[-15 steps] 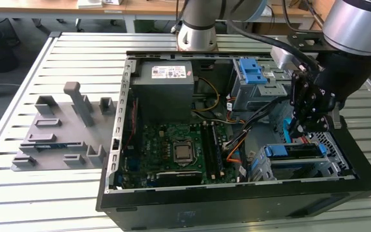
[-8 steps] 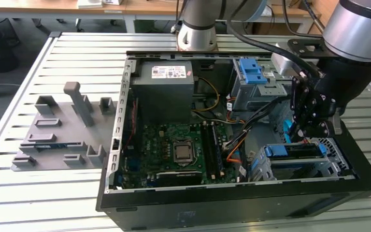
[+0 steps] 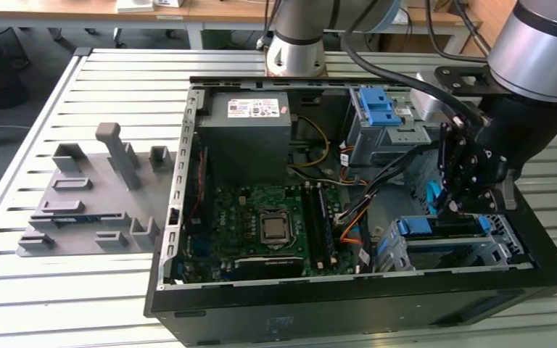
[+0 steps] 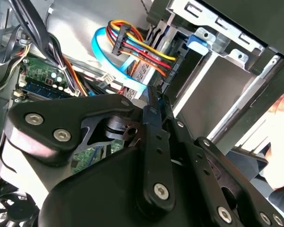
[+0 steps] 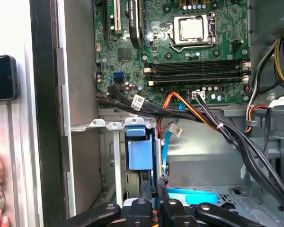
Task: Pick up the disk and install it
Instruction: 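Insert the second disk wire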
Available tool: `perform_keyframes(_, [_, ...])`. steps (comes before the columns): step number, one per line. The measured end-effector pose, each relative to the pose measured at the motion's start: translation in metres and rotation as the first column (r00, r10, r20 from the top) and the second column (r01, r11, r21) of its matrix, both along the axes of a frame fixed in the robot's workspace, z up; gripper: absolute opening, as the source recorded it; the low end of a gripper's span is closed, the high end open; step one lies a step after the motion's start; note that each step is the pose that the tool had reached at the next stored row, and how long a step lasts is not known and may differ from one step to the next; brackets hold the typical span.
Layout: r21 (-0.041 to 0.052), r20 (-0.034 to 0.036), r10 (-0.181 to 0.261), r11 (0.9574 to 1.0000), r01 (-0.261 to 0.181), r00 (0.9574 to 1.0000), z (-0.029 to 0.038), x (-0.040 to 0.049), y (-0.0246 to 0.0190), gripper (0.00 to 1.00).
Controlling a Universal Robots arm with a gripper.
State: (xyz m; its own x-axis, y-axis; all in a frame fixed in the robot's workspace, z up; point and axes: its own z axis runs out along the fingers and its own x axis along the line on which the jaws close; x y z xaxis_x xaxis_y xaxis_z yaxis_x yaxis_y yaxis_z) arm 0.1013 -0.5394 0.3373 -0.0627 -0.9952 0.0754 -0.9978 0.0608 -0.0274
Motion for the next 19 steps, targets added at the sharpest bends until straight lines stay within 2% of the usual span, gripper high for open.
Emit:
perform_keyframes(5, [-0.0002,-0.0010,0.000,1.0000,0.000,1.0000,-0.0015,0.0042,-0.0004,0.16])
perform_keyframes(19, [-0.0001,-0.0011,0.000,1.0000,0.000,1.0000,-0.0066,0.0048,-0.0014,0.16])
